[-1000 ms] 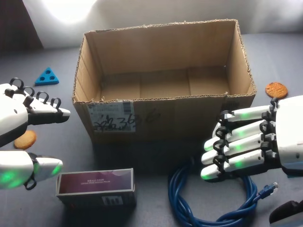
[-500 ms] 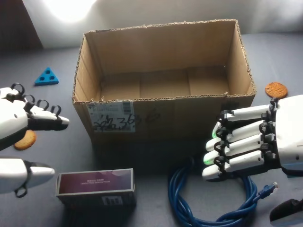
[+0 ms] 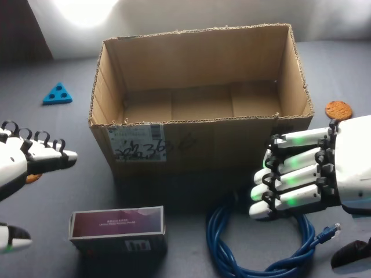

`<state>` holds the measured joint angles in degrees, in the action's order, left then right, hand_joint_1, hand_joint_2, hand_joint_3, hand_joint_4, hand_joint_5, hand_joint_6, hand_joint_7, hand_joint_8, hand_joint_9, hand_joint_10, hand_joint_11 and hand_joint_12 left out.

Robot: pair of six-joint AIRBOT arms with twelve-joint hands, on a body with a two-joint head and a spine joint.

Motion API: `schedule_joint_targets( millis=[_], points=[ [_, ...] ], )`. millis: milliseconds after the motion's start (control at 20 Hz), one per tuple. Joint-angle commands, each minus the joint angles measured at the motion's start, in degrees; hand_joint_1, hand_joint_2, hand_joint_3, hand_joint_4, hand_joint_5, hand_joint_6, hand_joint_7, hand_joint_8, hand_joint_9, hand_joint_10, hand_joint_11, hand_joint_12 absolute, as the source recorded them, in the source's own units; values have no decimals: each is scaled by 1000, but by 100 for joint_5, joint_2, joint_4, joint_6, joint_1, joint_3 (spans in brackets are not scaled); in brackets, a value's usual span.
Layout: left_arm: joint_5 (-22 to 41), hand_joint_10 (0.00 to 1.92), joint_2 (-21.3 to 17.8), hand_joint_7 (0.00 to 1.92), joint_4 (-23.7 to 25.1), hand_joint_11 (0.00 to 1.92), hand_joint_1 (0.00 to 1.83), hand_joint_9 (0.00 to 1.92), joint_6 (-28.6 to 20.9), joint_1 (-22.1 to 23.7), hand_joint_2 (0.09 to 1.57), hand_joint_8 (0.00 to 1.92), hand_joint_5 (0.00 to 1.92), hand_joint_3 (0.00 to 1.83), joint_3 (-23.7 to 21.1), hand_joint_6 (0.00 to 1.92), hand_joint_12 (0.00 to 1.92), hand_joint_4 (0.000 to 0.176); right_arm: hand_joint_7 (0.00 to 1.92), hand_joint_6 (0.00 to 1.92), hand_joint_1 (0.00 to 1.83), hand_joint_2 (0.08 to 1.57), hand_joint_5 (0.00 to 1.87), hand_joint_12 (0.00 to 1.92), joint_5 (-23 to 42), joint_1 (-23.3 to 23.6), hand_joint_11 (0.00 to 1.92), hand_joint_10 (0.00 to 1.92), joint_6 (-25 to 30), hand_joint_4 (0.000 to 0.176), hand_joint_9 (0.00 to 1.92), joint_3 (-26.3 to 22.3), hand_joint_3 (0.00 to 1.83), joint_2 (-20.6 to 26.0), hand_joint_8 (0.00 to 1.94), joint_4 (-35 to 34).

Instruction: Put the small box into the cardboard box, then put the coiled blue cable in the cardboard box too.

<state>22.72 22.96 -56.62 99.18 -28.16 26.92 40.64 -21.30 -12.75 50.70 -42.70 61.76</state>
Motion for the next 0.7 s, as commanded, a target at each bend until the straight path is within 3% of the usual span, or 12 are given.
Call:
schedule_joint_targets(
  millis=[0,50,100,200,450,650],
  points=[
    [546,5,-54,206,-23,0,1248,198,36,-7,1079,3,248,0,-49,6,656,0,425,3,618,1109,441,978,433,23,0,7,1,0,391,-23,2,33,4,-256],
    [655,2,-37,203,-117,0,1277,193,56,-93,1076,1,239,0,-119,1,652,0,470,14,670,1079,485,1053,433,23,0,20,1,0,433,-23,0,31,14,-250],
    [756,7,-5,227,-224,0,1347,220,86,-189,1035,4,265,0,-192,5,757,0,434,6,644,1100,454,986,433,23,0,6,1,0,403,-23,1,30,5,-239],
    [826,1,74,217,-271,0,1321,208,87,-290,1034,1,260,0,-262,2,764,0,433,4,641,1100,451,984,433,23,0,7,-2,0,407,-23,0,28,4,-221],
    [972,0,359,163,-387,0,1312,136,168,-438,1063,0,212,7,-347,0,615,0,450,1,706,1088,465,993,433,23,0,1,-11,0,409,-23,0,28,0,-209],
    [1169,12,580,186,-450,0,1400,164,168,-600,1053,6,211,1,-347,1,642,0,449,3,705,1088,470,987,433,24,0,4,-22,0,411,-23,0,28,3,-209]
  ],
)
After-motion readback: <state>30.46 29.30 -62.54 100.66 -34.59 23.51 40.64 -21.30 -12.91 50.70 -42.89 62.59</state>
